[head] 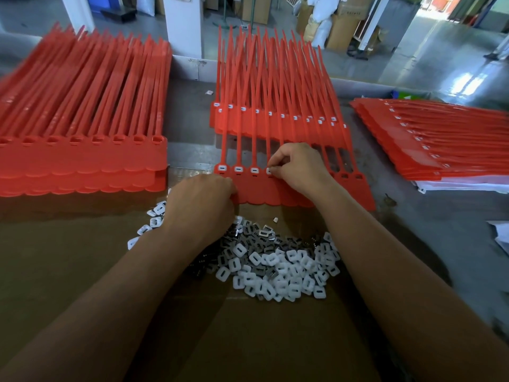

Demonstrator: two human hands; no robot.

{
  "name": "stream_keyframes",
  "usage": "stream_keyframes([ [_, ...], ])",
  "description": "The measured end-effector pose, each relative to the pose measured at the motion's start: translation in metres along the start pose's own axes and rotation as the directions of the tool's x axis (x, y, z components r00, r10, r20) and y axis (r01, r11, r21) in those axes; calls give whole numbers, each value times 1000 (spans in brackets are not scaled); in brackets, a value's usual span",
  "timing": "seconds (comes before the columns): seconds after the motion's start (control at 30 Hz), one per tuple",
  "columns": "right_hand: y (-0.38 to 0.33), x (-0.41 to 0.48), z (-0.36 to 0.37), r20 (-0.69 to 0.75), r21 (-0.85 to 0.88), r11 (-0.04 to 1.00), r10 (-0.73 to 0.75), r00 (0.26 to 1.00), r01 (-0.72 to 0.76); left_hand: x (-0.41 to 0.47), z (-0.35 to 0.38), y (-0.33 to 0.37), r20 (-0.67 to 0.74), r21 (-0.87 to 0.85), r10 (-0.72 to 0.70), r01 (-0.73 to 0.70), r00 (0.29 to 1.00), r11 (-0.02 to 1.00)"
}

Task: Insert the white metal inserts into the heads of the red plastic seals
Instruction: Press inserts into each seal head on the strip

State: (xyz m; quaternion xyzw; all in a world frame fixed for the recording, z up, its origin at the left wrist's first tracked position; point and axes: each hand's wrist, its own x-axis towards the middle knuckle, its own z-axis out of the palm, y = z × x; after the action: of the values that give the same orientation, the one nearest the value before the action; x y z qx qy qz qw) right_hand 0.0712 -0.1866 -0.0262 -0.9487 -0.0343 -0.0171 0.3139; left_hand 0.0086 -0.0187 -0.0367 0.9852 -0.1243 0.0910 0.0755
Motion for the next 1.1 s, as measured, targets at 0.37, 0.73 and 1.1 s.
stream_keyframes([
  [0.37,-10,9,-7,95,56,985,158,983,-164,-2,-1,0,-12,-33,-1,0,1000,999],
  [0.73,-15,16,-10,156,7,980,193,969,-197,-2,-2,1,-5,-41,-13,12,1000,999],
  [1.1,-2,-6,-1,-8,-11,1000,4,1000,-4,-2,-3,1,7,-26,-2,2,1000,1000],
])
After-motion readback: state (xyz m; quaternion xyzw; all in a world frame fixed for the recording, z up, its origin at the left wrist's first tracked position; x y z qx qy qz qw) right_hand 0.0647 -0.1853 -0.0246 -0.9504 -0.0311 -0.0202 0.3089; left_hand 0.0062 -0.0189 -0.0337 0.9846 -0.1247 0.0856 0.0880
